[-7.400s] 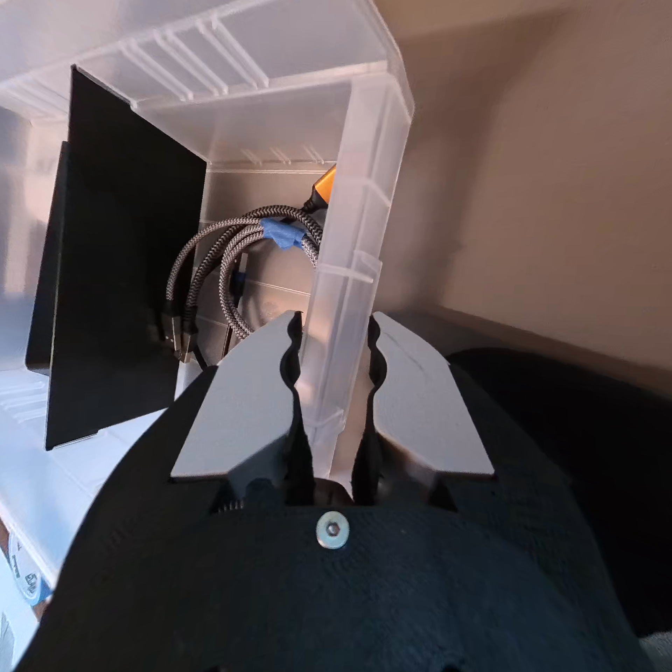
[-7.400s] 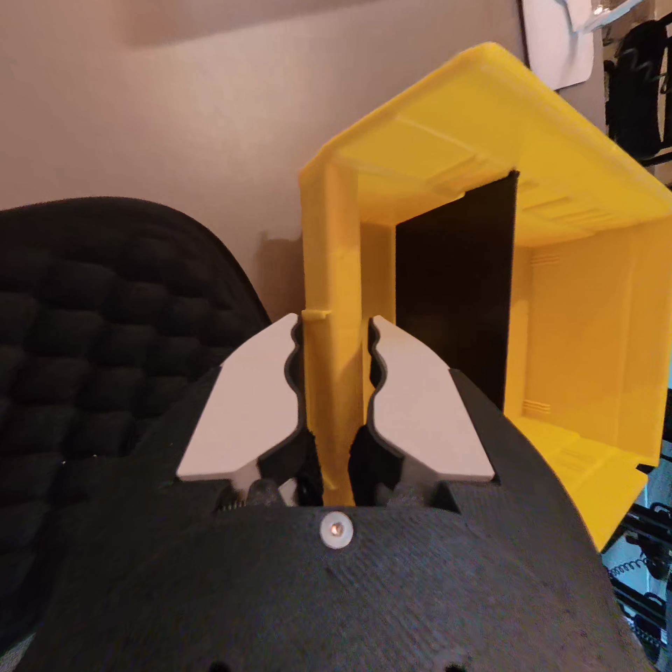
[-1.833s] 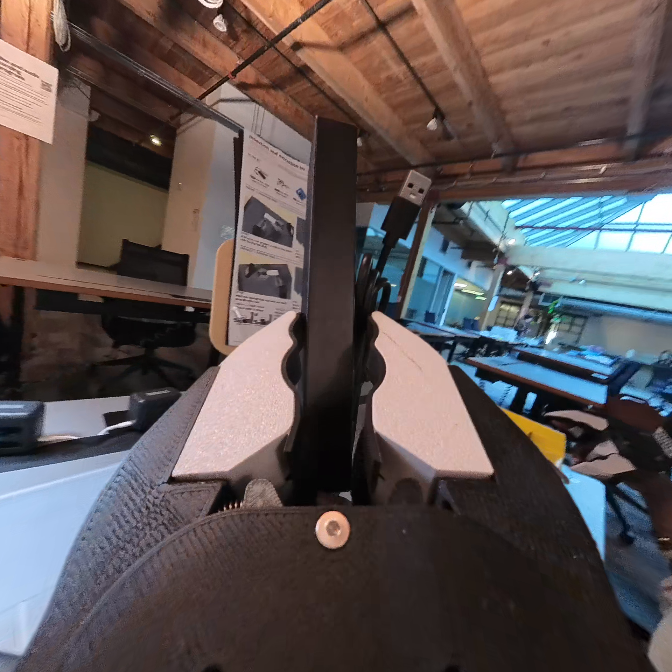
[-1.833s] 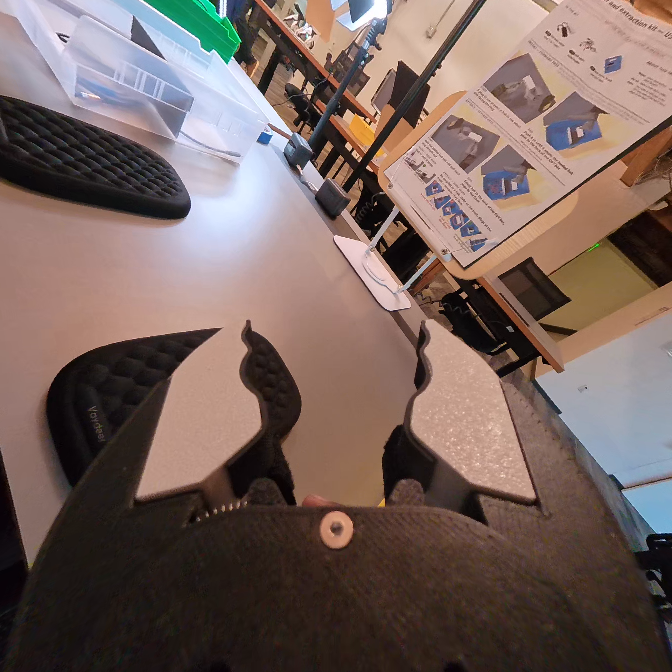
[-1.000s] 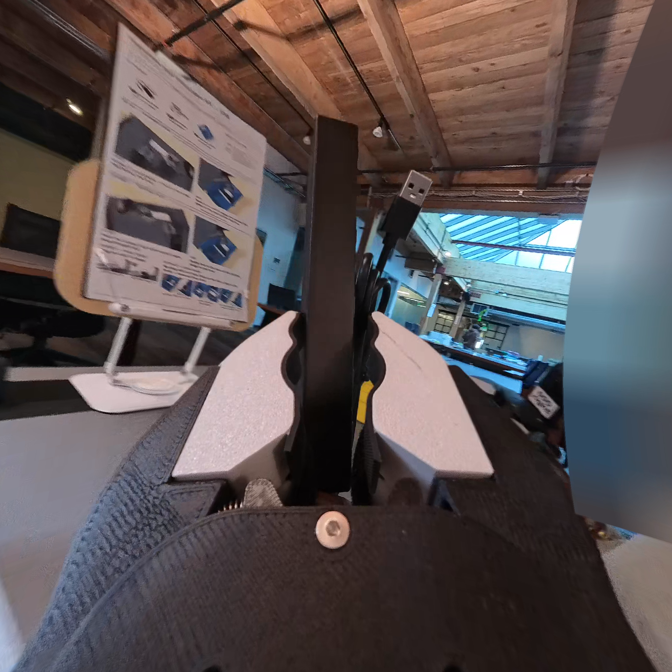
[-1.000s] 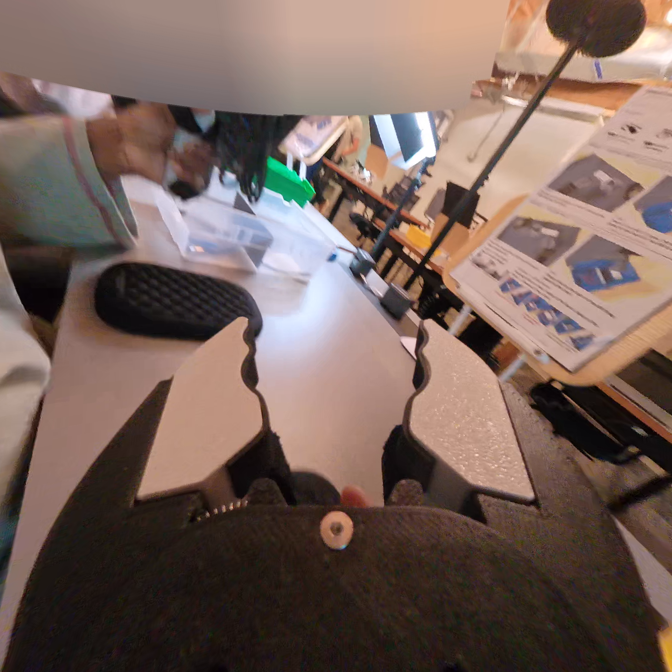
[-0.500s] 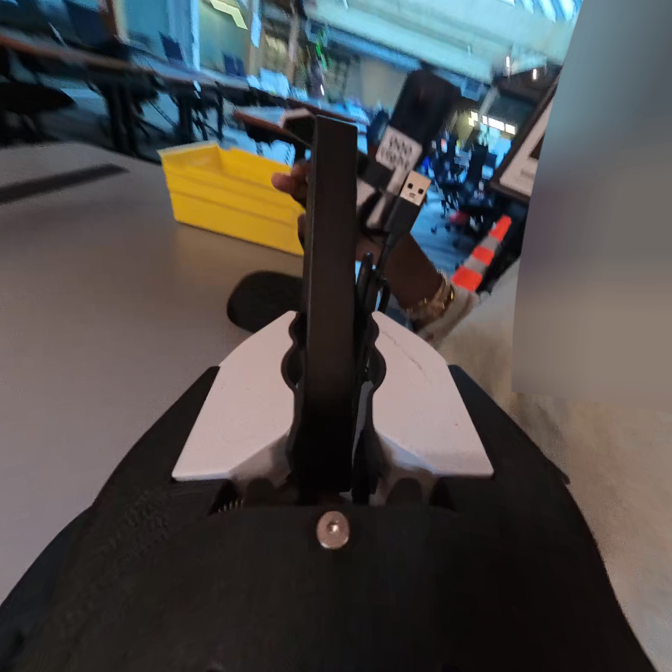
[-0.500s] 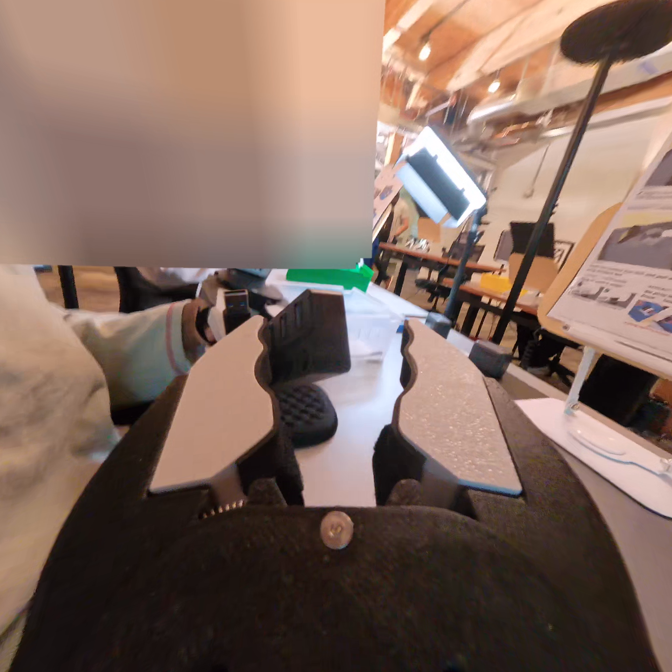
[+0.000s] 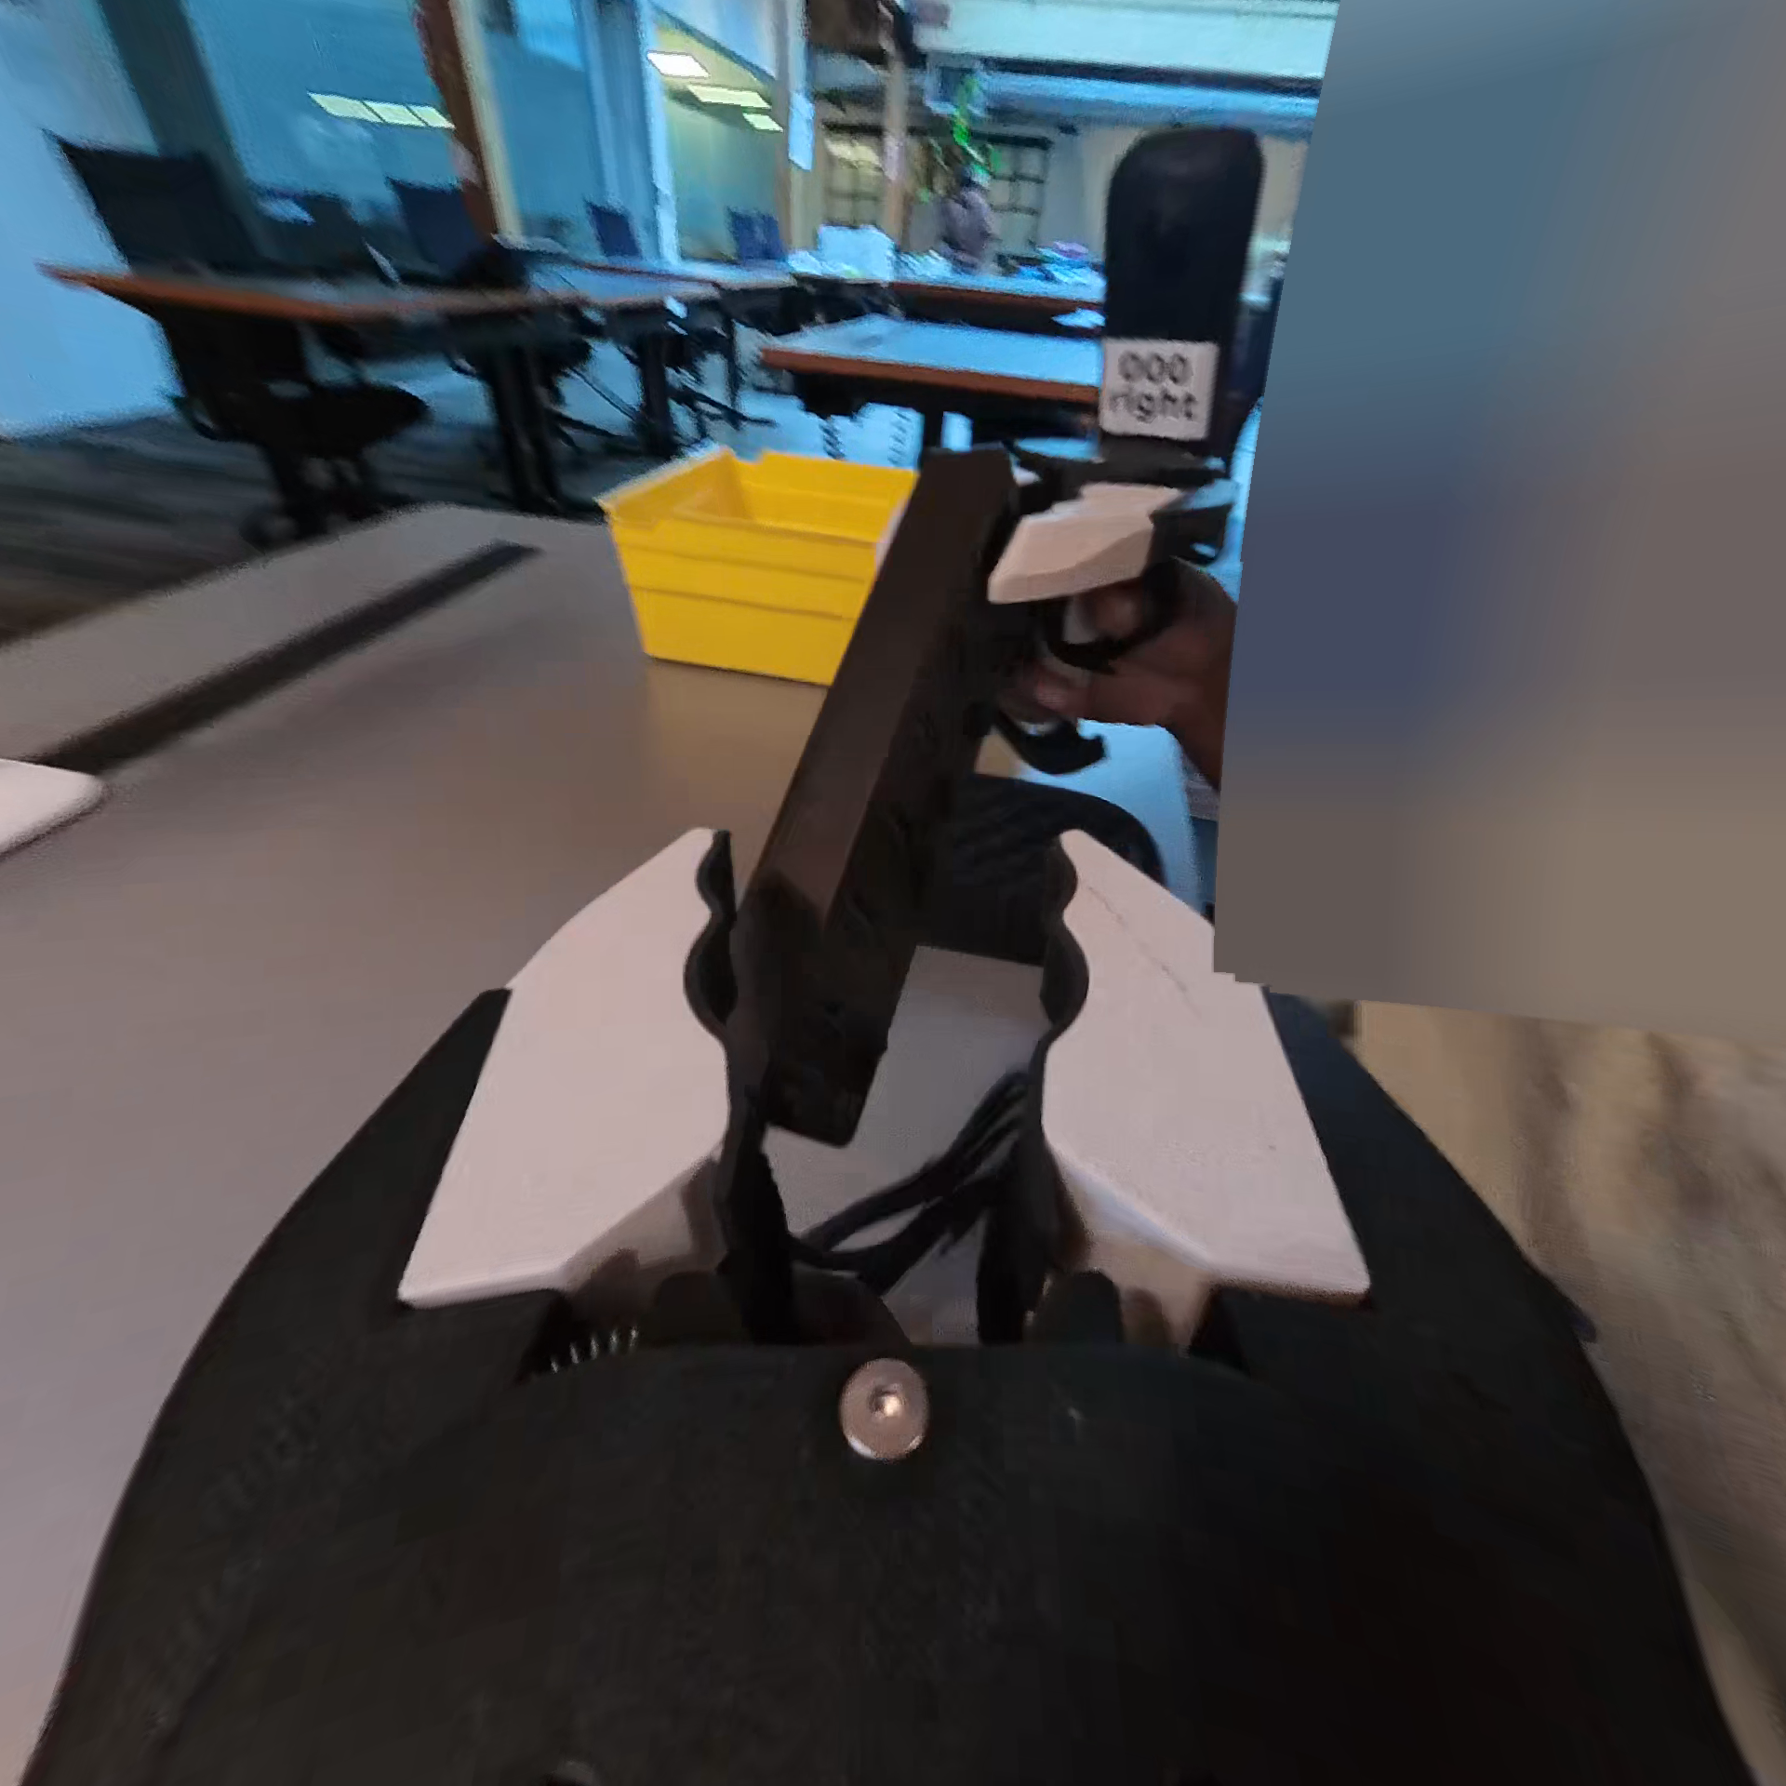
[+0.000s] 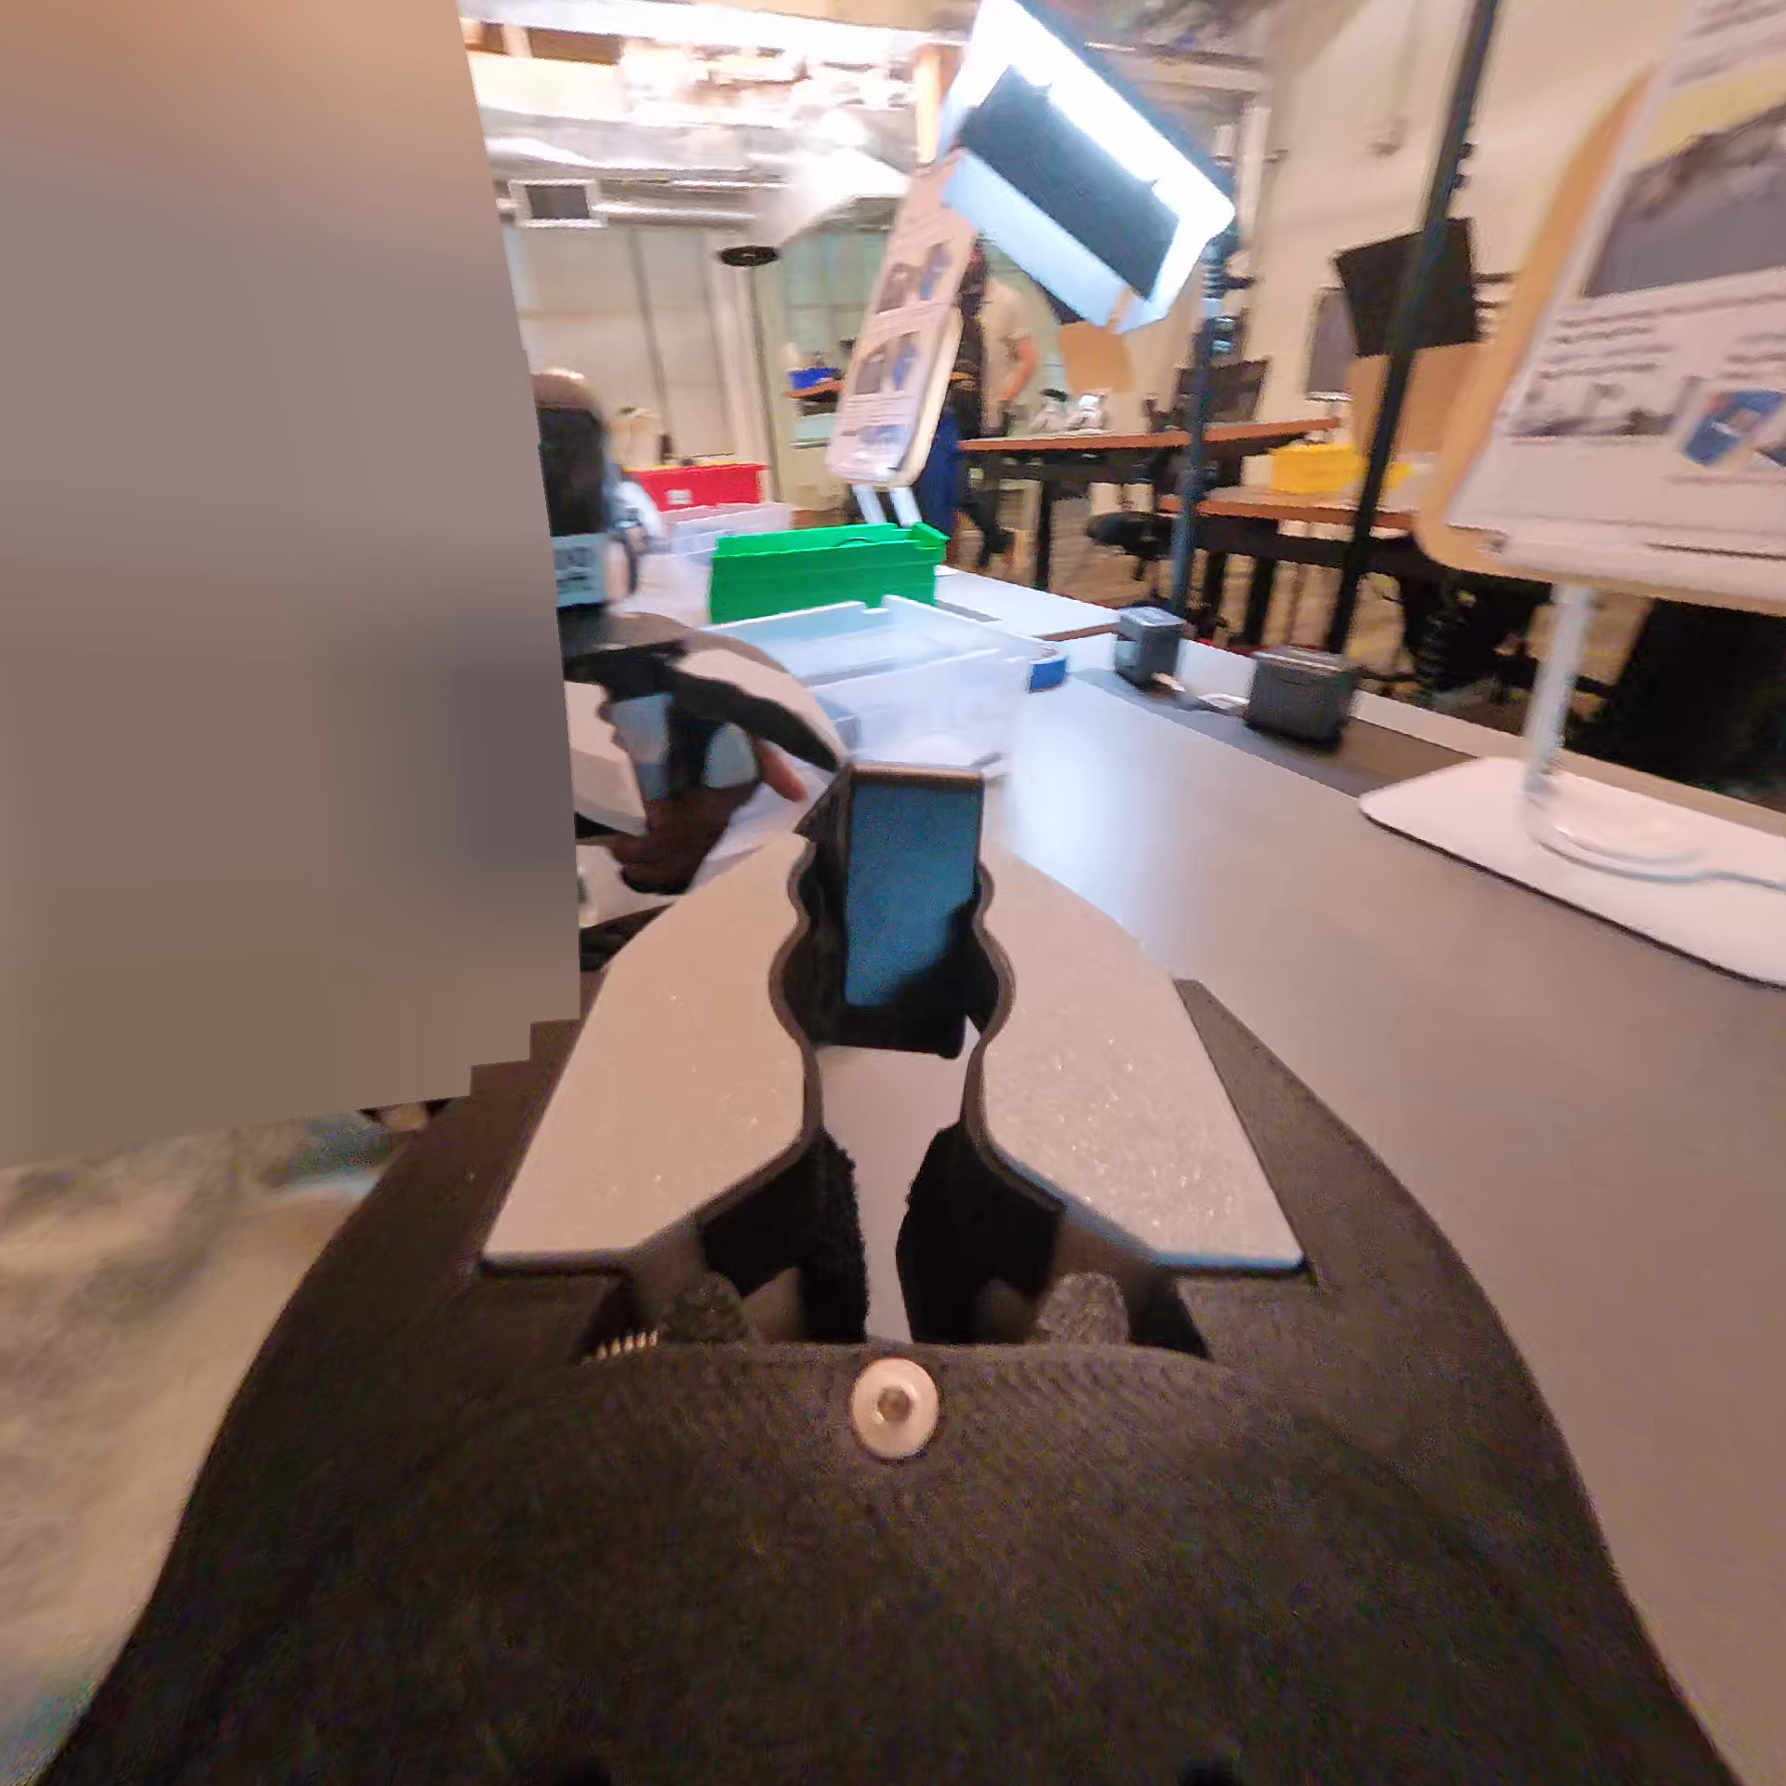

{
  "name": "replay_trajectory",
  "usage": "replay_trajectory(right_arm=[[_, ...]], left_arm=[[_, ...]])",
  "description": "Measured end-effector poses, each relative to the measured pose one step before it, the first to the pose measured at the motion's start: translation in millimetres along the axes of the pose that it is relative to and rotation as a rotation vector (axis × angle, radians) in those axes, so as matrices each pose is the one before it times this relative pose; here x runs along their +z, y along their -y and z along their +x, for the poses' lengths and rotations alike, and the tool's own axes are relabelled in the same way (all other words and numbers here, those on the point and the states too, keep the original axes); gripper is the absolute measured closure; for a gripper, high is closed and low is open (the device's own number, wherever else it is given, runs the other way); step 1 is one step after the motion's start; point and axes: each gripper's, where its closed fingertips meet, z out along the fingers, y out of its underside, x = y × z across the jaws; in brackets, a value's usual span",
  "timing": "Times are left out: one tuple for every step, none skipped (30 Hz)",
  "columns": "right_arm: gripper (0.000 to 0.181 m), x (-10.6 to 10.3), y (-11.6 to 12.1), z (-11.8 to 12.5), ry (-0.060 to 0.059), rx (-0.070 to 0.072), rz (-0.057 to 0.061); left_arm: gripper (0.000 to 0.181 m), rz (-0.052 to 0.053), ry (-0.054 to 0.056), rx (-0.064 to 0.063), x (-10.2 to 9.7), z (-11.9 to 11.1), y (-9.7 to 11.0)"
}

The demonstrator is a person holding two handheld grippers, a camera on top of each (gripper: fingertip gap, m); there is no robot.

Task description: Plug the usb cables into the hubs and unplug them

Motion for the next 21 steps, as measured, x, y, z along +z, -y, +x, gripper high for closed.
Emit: replay_trajectory(right_arm=[[0.155, -2.59, -1.32, 7.94, -0.0451, 0.0106, -0.0018], [0.155, -2.32, -0.87, 7.02, -0.0357, 0.0189, 0.0025], [0.156, -2.04, -0.52, 5.58, -0.0212, 0.0323, 0.0050], [0.156, -2.20, -0.44, 4.83, -0.0138, 0.0425, 0.0070], [0.156, -2.02, -0.94, 4.16, -0.0071, 0.0496, 0.0078], [0.157, -1.79, -2.04, 3.76, 0.0003, 0.0569, 0.0025], [0.157, -1.33, -3.56, 3.77, 0.0031, 0.0591, -0.0070], [0.156, -1.08, -4.38, 4.35, 0.0007, 0.0537, -0.0129], [0.157, -0.59, -4.98, 4.01, 0.0013, 0.0426, -0.0176], [0.157, -0.12, -5.04, 3.04, 0.0035, 0.0310, -0.0205], [0.157, 0.16, -4.22, 1.81, 0.0071, 0.0237, -0.0173], [0.157, 0.38, -2.43, 1.50, 0.0059, 0.0207, -0.0082], [0.157, 0.24, -1.10, 1.03, 0.0055, 0.0173, -0.0012], [0.157, 0.03, -0.69, -0.19, 0.0106, 0.0120, -0.0003], [0.157, -0.09, -0.75, -1.42, 0.0145, 0.0058, -0.0036], [0.157, -0.51, -1.15, -0.91, 0.0073, -0.0024, -0.0101], [0.157, -1.26, -2.35, 0.15, -0.0006, -0.0109, -0.0222], [0.156, -1.80, -3.05, -1.24, 0.0089, -0.0251, -0.0314], [0.152, -2.52, -3.11, -3.88, 0.0221, -0.0475, -0.0350], [0.146, -3.21, -1.65, -5.64, 0.0239, -0.0773, -0.0290], [0.131, -4.14, 0.85, -3.65, -0.0027, -0.1049, -0.0156]], left_arm=[[0.120, 0.0216, 0.0524, 0.0332, -1.84, -5.74, 3.18], [0.120, 0.0143, 0.0507, 0.0428, -0.83, -4.78, 1.87], [0.120, 0.0044, 0.0464, 0.0529, 0.38, -3.44, 0.08], [0.119, -0.0195, 0.0457, 0.0688, 2.18, -2.48, -3.31], [0.118, -0.0455, 0.0534, 0.0927, 3.71, -3.04, -6.64], [0.115, -0.0580, 0.0552, 0.1126, 5.14, -2.37, -7.51], [0.113, -0.0630, 0.0464, 0.1269, 6.37, -0.52, -7.33], [0.110, -0.0593, 0.0372, 0.1281, 7.19, 1.29, -5.49], [0.108, -0.0389, 0.0254, 0.1087, 7.43, 2.99, -1.35], [0.107, -0.0292, 0.0143, 0.0853, 7.64, 3.40, 0.86], [0.107, -0.0294, -0.0038, 0.0762, 7.86, 5.22, 1.23], [0.107, -0.0341, -0.0116, 0.0675, 8.17, 6.12, 0.73], [0.107, -0.0379, -0.0130, 0.0552, 8.10, 6.11, 0.00], [0.108, -0.0363, -0.0150, 0.0438, 7.81, 6.19, -0.78], [0.114, -0.0331, -0.0054, 0.0288, 7.35, 4.31, -1.79], [0.120, -0.0245, 0.0153, 0.0109, 6.40, 0.33, -2.21], [0.120, -0.0083, -0.0086, -0.0099, 4.72, 2.31, -1.40], [0.121, 0.0038, -0.0230, -0.0234, 2.57, 2.65, -0.42], [0.122, 0.0204, -0.0343, -0.0266, 0.45, 3.28, 1.30], [0.123, 0.0239, -0.0399, -0.0312, -0.45, 3.44, 1.56], [0.124, 0.0068, -0.0467, -0.0313, -0.51, 4.07, -0.56]])
